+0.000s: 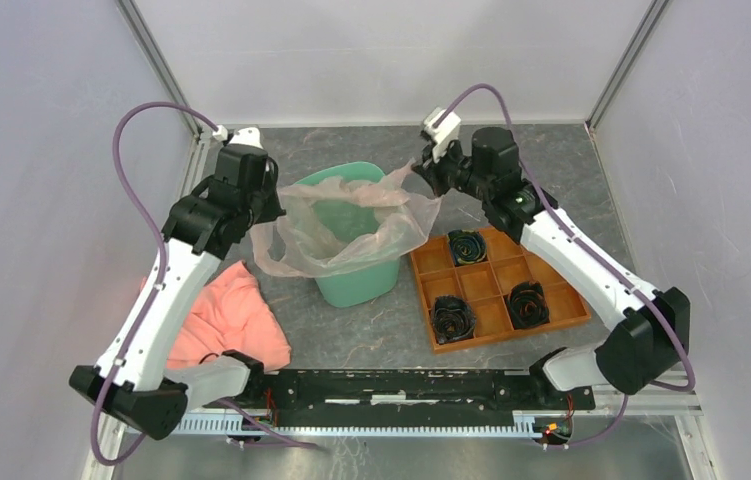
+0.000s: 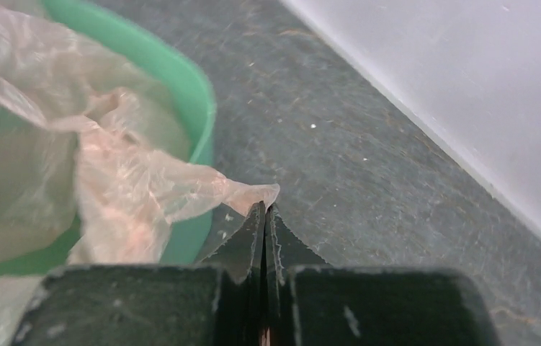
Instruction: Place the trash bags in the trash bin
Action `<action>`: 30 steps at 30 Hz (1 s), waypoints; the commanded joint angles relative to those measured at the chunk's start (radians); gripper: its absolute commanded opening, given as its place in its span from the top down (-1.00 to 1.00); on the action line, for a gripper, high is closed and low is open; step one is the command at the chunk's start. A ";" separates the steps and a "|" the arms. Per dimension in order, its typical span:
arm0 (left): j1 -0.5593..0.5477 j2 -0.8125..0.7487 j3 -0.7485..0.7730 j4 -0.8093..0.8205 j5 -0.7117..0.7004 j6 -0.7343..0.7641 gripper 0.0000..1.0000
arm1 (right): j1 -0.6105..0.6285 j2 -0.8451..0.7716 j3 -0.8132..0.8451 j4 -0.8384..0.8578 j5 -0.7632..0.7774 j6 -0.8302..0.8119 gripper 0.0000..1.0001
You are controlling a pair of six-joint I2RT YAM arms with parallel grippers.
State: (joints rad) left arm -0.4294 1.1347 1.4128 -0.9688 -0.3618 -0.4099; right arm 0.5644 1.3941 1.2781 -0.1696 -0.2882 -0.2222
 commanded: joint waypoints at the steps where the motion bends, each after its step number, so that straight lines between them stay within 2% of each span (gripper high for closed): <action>1: 0.103 0.034 0.043 0.097 0.116 0.021 0.96 | -0.083 0.017 -0.010 0.344 -0.003 0.320 1.00; 4: 0.187 0.052 0.056 0.126 0.197 0.025 0.96 | -0.135 0.063 -0.012 0.419 -0.033 0.447 0.99; 9: 0.278 0.109 0.043 0.173 0.311 0.017 0.96 | -0.180 0.183 0.033 0.451 -0.118 0.545 0.99; 14: 0.335 0.147 -0.017 0.237 0.357 0.006 0.96 | -0.196 0.282 0.058 0.452 -0.166 0.571 0.99; 19: 0.379 0.196 -0.114 0.322 0.454 -0.013 0.96 | -0.200 0.332 0.008 0.434 -0.155 0.542 0.99; 25: 0.386 0.203 -0.263 0.391 0.509 -0.036 0.96 | -0.200 0.291 -0.200 0.459 -0.190 0.525 0.99; 30: 0.385 0.081 -0.409 0.422 0.620 -0.084 0.96 | -0.199 0.167 -0.417 0.541 -0.224 0.571 0.99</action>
State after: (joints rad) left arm -0.0517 1.3209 1.0798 -0.5945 0.1650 -0.4316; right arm 0.3714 1.6718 0.9554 0.2928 -0.4805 0.3275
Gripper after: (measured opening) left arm 0.023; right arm 0.007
